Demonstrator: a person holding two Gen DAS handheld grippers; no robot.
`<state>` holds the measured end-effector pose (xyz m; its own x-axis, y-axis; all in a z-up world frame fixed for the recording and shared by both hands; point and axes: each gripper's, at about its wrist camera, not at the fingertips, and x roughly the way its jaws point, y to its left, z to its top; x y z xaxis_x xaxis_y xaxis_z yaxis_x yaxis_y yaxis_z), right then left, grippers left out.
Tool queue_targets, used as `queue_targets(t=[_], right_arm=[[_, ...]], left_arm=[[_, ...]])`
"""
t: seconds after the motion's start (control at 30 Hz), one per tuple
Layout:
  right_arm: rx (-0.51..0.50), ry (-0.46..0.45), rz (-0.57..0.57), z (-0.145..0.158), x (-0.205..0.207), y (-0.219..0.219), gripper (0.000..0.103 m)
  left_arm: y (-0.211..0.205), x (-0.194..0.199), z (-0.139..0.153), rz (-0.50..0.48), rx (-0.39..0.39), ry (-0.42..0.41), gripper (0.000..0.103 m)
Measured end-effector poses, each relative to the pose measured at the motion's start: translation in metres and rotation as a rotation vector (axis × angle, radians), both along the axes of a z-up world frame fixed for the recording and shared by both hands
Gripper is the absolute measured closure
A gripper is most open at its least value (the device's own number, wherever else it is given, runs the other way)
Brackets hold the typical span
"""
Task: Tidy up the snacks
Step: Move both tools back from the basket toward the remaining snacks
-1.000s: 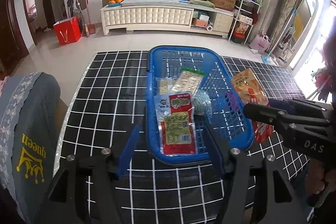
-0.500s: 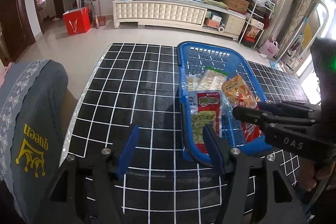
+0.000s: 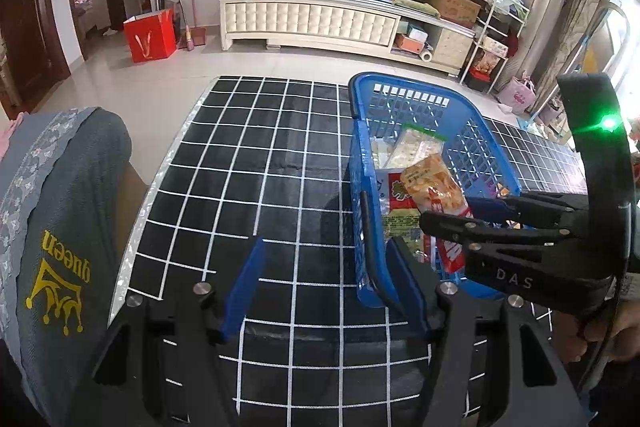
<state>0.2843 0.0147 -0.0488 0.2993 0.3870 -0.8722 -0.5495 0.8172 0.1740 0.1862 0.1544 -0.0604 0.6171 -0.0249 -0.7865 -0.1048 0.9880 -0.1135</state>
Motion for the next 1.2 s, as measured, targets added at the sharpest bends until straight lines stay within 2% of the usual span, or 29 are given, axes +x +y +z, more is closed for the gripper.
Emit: queue_targets(t=[0.13, 0.33, 0.43, 0.57, 0.83, 0.9, 0.97, 1.03, 1.1, 1.2], right_arm=[[-0.041, 0.004, 0.003, -0.004, -0.002, -0.002, 0.055], [0.013, -0.032, 0.044, 0.008, -0.013, -0.006, 0.053], [0.013, -0.101, 0.040, 0.023, -0.024, -0.012, 0.026], [0.021, -0.158, -0.023, 0.039, -0.032, -0.033, 0.018], [0.031, -0.203, -0.173, 0.057, -0.040, -0.102, 0.017], [0.029, -0.200, -0.211, 0.058, -0.043, -0.121, 0.017], [0.019, -0.210, -0.235, 0.060, -0.046, -0.138, 0.017], [0.021, -0.229, -0.255, 0.064, -0.052, -0.159, 0.017], [0.029, -0.256, -0.255, 0.067, -0.058, -0.178, 0.017], [0.048, -0.252, -0.227, 0.067, -0.065, -0.199, 0.017]], left_arm=[[-0.001, -0.005, 0.002, 0.020, -0.003, -0.018, 0.042], [-0.006, -0.013, 0.008, 0.028, 0.001, -0.045, 0.042], [-0.009, -0.016, 0.012, 0.030, -0.007, -0.059, 0.042], [-0.018, -0.022, 0.017, 0.021, 0.006, -0.086, 0.042], [-0.058, -0.032, 0.033, -0.020, 0.070, -0.167, 0.042], [-0.071, -0.033, 0.036, -0.041, 0.065, -0.182, 0.041], [-0.084, -0.034, 0.038, -0.060, 0.055, -0.192, 0.032], [-0.101, -0.036, 0.038, -0.091, 0.054, -0.206, 0.029], [-0.117, -0.037, 0.038, -0.115, 0.068, -0.214, 0.018], [-0.145, -0.038, 0.036, -0.152, 0.085, -0.229, 0.016]])
